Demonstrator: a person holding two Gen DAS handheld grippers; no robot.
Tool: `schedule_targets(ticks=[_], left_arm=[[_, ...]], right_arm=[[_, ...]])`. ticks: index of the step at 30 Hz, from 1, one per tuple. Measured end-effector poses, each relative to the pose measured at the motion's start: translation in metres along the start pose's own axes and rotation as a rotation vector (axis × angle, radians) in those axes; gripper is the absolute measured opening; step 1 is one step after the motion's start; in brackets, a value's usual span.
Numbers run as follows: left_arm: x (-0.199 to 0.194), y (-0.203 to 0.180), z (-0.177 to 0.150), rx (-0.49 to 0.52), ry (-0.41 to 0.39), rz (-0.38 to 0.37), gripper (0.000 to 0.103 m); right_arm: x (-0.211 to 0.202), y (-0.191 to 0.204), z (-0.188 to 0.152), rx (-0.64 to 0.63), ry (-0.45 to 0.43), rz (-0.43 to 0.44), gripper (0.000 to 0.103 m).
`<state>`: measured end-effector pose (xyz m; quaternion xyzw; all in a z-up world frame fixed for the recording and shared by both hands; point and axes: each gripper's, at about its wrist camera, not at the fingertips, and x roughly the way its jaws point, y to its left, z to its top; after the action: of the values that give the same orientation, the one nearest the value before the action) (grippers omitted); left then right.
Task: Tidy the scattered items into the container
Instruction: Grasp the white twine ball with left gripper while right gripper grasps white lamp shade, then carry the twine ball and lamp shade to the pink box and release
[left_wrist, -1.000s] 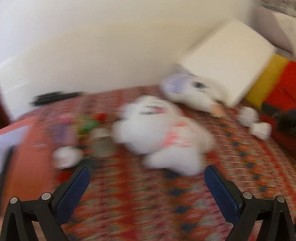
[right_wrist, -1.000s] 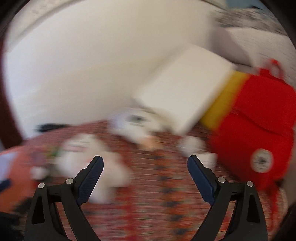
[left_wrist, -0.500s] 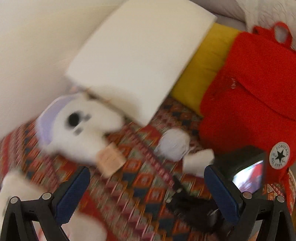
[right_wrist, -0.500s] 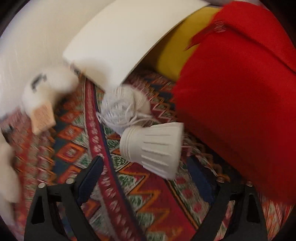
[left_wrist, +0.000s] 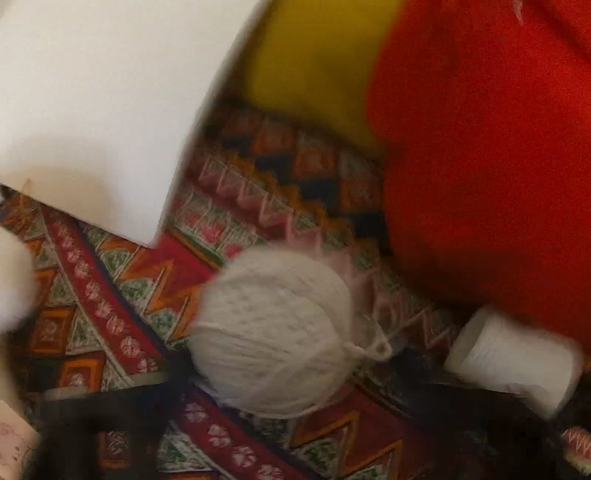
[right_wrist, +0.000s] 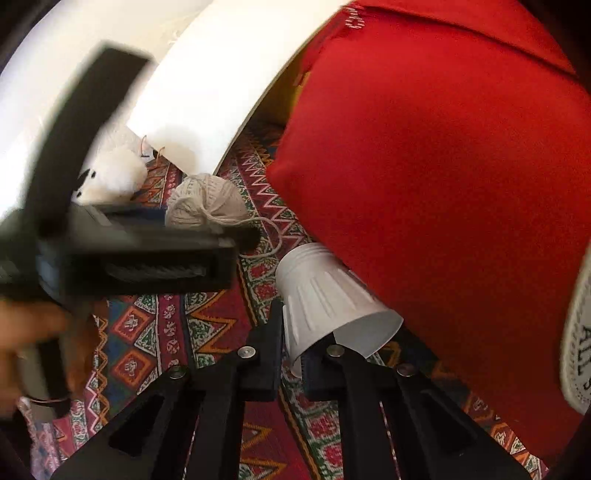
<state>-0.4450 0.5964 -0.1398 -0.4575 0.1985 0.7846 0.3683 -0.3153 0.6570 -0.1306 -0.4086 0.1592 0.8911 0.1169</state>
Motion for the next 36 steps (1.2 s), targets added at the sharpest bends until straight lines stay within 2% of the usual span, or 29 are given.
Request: schedule_targets(ticks=[3, 6, 9, 10, 11, 17, 20, 23, 26, 29, 31, 36], left_arm=[[-0.029, -0.003, -0.021, -0.038, -0.011, 0.028, 0.051], [-0.089, -0.004, -0.063, -0.099, -0.054, 0.094, 0.052], [-0.163, 0.001, -0.126, -0.190, -0.095, 0.166, 0.052], [-0.188, 0.001, -0.151, -0.212, -0.105, 0.224, 0.052], [-0.210, 0.000, -0.175, -0.226, -0.110, 0.277, 0.052], [-0.316, 0.001, -0.305, -0.368, -0.185, 0.394, 0.052], [-0.345, 0.002, -0.344, -0.396, -0.220, 0.467, 0.052], [-0.377, 0.001, -0.383, -0.422, -0.293, 0.547, 0.052], [-0.398, 0.005, -0.406, -0.465, -0.355, 0.588, 0.052], [-0.417, 0.013, -0.420, -0.499, -0.388, 0.572, 0.052], [-0.426, 0.014, -0.427, -0.494, -0.406, 0.605, 0.052], [-0.445, 0.027, -0.445, -0.538, -0.440, 0.600, 0.052]], right_arm=[[-0.014, 0.002, -0.007, -0.017, 0.000, 0.008, 0.005], [-0.036, 0.007, -0.015, -0.011, -0.001, 0.045, 0.004], [-0.063, 0.018, -0.021, -0.015, -0.007, 0.108, 0.004], [-0.073, 0.026, -0.025, -0.031, -0.012, 0.124, 0.004], [-0.085, 0.036, -0.030, -0.049, -0.017, 0.139, 0.004], [-0.152, 0.102, -0.069, -0.147, -0.033, 0.271, 0.004], [-0.181, 0.147, -0.096, -0.227, -0.030, 0.308, 0.004], [-0.200, 0.190, -0.121, -0.298, -0.024, 0.339, 0.004], [-0.219, 0.230, -0.141, -0.387, -0.050, 0.355, 0.004], [-0.235, 0.263, -0.157, -0.464, -0.094, 0.348, 0.004], [-0.237, 0.280, -0.161, -0.491, -0.104, 0.349, 0.004], [-0.241, 0.320, -0.174, -0.537, -0.102, 0.375, 0.004]])
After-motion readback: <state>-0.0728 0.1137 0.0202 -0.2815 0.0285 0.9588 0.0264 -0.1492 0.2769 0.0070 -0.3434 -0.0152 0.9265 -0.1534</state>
